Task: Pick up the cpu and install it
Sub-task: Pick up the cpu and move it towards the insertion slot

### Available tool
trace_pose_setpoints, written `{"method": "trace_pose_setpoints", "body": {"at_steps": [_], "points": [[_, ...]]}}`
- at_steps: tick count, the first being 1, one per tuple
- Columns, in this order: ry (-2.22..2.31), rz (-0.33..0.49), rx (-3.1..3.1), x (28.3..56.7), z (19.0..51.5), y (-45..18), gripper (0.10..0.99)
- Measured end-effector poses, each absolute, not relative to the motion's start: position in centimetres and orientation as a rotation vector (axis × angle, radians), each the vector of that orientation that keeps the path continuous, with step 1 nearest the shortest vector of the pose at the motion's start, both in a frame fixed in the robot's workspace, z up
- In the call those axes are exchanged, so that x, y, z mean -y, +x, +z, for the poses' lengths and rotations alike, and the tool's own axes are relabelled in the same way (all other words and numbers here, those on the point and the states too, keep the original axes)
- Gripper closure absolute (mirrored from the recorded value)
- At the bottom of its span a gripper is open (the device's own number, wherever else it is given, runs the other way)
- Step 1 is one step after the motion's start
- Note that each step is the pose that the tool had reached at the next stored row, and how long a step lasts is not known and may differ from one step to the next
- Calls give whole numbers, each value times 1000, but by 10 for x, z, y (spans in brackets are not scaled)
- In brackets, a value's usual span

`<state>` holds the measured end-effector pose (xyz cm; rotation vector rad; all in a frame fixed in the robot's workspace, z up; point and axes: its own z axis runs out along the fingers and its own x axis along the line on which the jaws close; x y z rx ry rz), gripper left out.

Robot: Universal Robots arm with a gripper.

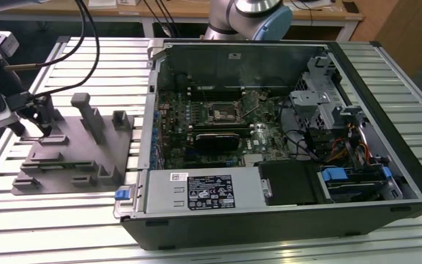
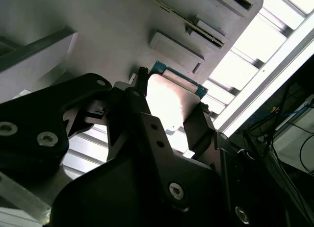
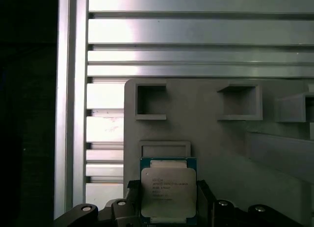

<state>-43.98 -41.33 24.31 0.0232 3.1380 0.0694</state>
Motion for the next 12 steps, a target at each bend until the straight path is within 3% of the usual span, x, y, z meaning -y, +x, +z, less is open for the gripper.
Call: {"method": "trace_pose_setpoints", "body": {"at_steps": [12], "points": [[23,70,-3138,413,253,-440,545]]}}
